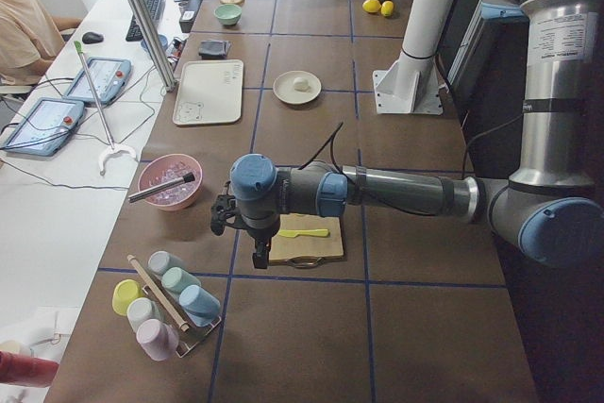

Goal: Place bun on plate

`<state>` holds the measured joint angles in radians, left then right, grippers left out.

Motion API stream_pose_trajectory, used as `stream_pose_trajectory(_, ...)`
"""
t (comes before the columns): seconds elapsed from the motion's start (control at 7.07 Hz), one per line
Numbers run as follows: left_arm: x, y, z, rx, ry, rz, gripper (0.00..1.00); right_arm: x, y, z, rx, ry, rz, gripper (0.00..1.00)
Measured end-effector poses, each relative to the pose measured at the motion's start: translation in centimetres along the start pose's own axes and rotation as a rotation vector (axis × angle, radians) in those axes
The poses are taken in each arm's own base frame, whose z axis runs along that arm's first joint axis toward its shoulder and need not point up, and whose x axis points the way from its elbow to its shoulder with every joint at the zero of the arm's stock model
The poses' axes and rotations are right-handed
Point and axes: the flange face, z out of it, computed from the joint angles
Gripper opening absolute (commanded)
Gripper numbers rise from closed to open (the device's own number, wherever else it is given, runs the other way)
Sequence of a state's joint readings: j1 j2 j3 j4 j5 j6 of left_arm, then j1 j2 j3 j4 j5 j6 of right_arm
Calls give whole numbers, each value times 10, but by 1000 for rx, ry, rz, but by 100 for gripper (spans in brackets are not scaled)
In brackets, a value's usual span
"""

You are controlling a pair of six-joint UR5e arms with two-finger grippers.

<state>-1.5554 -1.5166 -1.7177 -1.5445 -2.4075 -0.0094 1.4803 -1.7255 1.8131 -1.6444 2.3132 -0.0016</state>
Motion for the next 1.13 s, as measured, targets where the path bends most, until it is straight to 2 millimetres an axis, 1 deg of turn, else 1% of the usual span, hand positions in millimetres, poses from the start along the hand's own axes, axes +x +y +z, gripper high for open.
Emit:
stream_pose_trajectory(0.42,-5,4,3,-3,0,-16,100,-1,-2,-1,4,0,-2,100)
stream_pose_trajectory(0.85,-10,12,8,-14,-1,-24,100,-2,-2,-2,4,0,-1,100)
stream_pose_trajectory(1.13,-11,13,8,-16,-1,-25,100,-2,-3,-2,5,0,0,100)
